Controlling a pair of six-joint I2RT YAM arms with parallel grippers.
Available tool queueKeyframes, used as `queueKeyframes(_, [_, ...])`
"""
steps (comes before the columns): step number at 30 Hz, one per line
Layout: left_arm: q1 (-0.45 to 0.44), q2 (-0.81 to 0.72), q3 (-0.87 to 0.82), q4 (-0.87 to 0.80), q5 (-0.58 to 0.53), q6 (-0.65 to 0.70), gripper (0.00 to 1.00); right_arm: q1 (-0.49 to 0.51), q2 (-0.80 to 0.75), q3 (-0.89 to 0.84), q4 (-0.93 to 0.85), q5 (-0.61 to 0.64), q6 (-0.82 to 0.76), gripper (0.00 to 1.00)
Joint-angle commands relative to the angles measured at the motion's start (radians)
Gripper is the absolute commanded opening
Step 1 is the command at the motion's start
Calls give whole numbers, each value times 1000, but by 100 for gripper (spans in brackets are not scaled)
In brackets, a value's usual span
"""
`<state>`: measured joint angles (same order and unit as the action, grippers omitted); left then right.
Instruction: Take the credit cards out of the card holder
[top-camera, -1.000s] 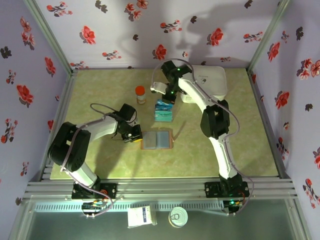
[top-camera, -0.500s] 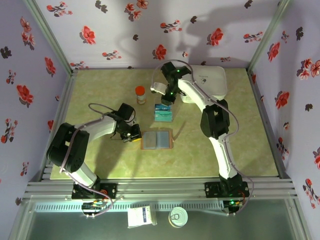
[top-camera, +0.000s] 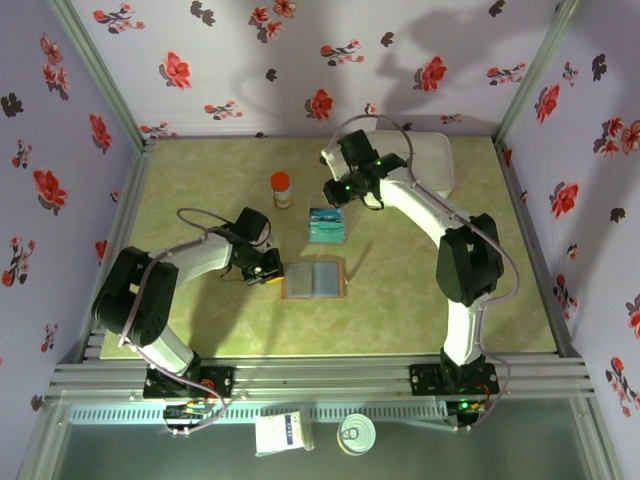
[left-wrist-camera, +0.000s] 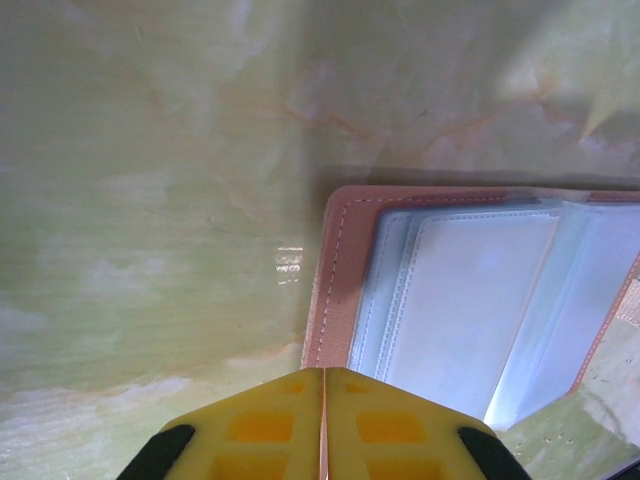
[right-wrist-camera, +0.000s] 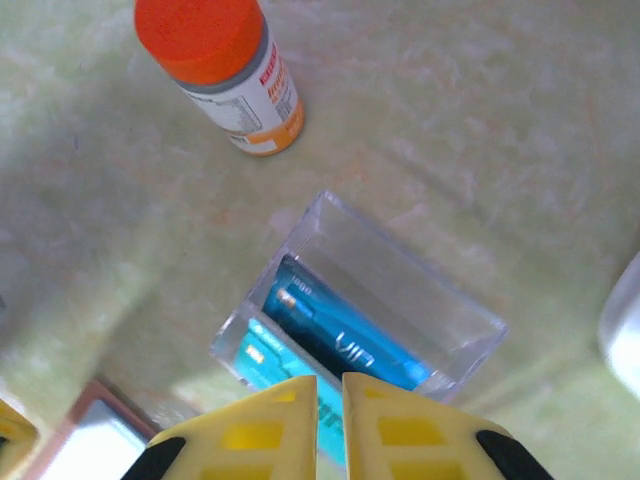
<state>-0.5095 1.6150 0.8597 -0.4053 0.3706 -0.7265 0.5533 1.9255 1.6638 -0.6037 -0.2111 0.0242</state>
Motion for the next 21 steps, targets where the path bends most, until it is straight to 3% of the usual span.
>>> queueKeyframes(1, [-13, -10, -13, 17, 16, -11, 8, 34, -51, -105, 116, -34, 319, 15])
queueKeyframes(6, [-23, 11, 2, 16, 16, -6, 7, 113, -119, -254, 185, -52, 486, 13])
queueKeyframes(21, [-41, 52, 2, 27, 3, -8, 5, 247, -169, -468, 229, -80, 677, 23])
